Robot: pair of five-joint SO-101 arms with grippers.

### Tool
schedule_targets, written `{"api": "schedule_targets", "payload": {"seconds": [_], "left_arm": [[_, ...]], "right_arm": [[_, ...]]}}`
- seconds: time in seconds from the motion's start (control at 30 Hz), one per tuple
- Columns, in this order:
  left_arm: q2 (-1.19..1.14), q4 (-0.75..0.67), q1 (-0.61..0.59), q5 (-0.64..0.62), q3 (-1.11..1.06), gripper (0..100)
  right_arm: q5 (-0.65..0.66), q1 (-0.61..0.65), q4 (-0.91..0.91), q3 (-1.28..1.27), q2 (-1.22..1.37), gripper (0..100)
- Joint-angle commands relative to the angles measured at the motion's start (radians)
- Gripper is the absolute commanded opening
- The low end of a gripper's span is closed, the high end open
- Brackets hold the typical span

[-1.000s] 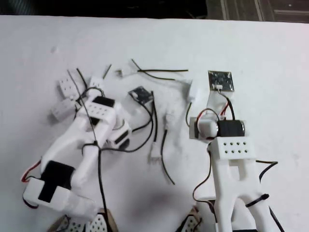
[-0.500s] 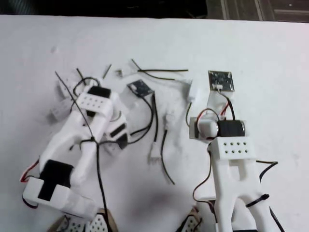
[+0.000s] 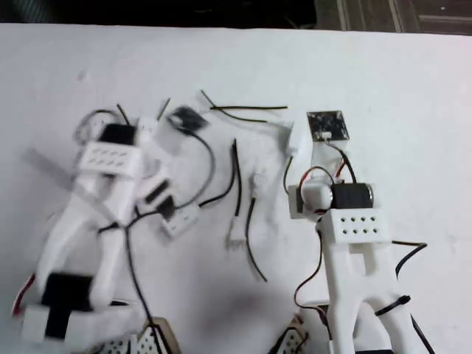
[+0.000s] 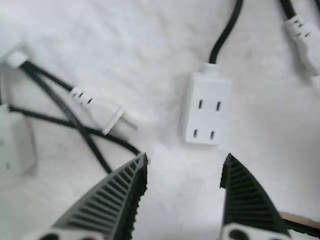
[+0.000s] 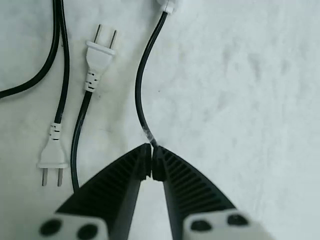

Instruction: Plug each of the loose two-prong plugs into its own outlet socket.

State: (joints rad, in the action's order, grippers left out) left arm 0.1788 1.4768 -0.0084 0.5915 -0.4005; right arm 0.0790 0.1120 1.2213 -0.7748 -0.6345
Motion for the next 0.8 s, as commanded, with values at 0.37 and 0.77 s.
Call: {"api": "schedule_targets", "payload": {"seconds": [0.37,0.77], "left_arm": [[0.498,-0.299,-0.427,0.005,-0.566,24],[0.742,-0.394,-0.461,-0.003,-0.839,24]], "right_arm": [[0.061,0.289,0.170,0.149,0.008,7.4],[0.008,0.453,0.203,0.423,0.516,7.7]]}}
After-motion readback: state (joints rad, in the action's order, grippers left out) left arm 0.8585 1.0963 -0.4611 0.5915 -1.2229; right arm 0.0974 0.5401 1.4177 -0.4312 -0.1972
